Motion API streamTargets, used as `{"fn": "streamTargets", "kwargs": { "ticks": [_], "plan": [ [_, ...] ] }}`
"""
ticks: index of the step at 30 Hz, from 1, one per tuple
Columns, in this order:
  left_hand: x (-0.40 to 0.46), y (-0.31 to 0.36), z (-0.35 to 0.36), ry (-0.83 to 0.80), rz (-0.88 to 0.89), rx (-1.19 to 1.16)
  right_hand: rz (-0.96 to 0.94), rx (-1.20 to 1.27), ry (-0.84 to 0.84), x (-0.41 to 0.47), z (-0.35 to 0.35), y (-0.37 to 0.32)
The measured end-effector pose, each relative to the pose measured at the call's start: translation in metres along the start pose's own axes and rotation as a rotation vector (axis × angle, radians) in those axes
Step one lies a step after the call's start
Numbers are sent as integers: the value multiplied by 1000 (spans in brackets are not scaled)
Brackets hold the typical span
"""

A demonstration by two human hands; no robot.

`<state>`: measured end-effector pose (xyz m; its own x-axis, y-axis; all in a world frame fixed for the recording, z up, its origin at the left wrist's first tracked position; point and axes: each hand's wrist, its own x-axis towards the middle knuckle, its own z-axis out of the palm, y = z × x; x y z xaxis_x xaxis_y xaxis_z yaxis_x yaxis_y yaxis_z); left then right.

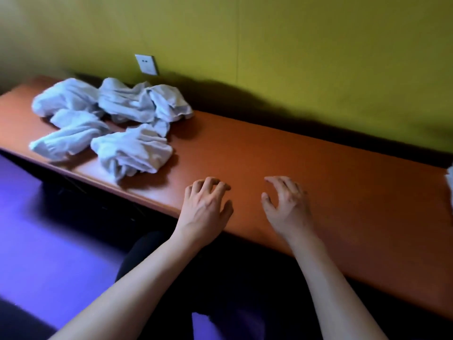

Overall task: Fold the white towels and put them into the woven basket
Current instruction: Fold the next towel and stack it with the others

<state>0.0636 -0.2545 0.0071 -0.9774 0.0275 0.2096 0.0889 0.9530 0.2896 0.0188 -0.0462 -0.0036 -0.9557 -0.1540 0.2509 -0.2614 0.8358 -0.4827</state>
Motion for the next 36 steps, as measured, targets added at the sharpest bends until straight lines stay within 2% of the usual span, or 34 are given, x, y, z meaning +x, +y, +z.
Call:
{"fn": "streamTargets", "kwargs": {
  "ticks": [9, 14, 18, 22, 25, 28, 32, 36],
  "plan": [
    [21, -128, -11, 24, -162, 109, -100, 30, -193, 70, 87, -98],
    [59, -207, -30, 12, -212, 236, -123, 105, -242, 96, 125, -135],
    [82, -253, -44, 91, -291, 322, -142, 87, -279, 107, 143, -146],
    [93, -284, -39, -73, -399, 168, -158, 80, -309, 113, 152, -145],
    [81, -280, -25, -113, -279, 63, -146, 79, -301, 110, 152, -139],
    [57, -242, -7, -43, -156, -9, -118, 90, -283, 104, 146, -131],
    [33, -181, 10, -81, -100, -95, -82, 105, -249, 97, 134, -114],
    [26, -134, 13, -152, -117, -106, -9, 129, -205, 87, 114, -87]
  ]
}}
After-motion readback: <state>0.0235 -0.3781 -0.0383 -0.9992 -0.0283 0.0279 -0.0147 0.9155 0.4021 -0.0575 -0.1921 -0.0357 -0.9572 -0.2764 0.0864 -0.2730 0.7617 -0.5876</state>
